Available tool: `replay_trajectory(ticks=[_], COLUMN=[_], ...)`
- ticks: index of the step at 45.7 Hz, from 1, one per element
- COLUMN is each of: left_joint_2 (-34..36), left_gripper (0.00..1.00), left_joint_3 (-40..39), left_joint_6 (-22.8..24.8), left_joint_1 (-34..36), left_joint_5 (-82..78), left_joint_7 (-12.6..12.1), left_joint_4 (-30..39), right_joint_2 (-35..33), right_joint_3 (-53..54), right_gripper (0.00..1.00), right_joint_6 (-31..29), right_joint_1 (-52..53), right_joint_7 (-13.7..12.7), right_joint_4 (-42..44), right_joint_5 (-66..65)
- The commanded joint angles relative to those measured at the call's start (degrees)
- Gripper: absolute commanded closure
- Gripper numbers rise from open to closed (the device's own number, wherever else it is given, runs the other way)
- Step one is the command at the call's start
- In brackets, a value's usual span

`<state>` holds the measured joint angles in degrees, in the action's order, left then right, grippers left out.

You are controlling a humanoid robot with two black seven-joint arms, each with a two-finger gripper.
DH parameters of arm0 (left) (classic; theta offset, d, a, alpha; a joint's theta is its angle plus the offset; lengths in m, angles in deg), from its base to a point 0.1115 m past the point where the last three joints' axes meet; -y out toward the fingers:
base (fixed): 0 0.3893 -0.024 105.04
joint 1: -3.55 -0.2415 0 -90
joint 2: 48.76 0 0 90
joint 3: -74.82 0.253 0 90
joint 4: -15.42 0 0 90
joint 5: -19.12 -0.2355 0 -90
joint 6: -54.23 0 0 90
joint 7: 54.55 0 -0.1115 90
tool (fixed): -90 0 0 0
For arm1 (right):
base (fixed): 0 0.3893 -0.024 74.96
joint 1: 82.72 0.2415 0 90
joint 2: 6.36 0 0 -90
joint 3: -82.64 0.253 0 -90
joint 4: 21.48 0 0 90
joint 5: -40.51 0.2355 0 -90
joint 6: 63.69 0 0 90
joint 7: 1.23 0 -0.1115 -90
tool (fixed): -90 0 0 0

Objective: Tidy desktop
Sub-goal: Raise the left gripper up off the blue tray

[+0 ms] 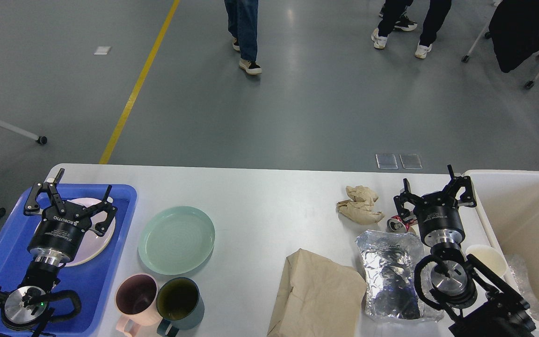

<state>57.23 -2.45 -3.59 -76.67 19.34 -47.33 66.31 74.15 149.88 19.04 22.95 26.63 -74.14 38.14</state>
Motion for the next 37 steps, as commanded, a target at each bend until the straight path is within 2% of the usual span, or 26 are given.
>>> replay_trajectory(ticks=[1, 26, 33, 37], left_joint_2=[0.0, 3.69, 8.34, 12.56], left_gripper=[0.03, 0.03, 0.03, 0.03], left_joint_3=[0.19, 1.59, 4.14, 9.31], left_joint_6=[0.51, -0.19, -0.19, -0.19], left_joint_1=[-0.03, 3.39, 6.3, 8.32], left_joint_5=[-0.13, -0.92, -1.89, -1.71], left_joint_7=[-0.02, -0.54, -0.45, 0.16], left_joint_4=[0.0, -0.09, 0.0, 0.09], right_joint_2=[0.0, 0.0, 0.0, 0.0], right_joint_3=[0.0, 0.0, 0.0, 0.0], right_gripper=[0.0, 0.0, 0.0, 0.0], right_joint_6=[-0.03, -0.03, -0.03, 0.06], right_joint_1=[-0.03, -0.03, -0.03, -0.03], right_joint_7=[0.0, 0.0, 0.0, 0.0], right_joint_4=[0.01, 0.01, 0.01, 0.01], right_joint_5=[0.0, 0.0, 0.0, 0.0])
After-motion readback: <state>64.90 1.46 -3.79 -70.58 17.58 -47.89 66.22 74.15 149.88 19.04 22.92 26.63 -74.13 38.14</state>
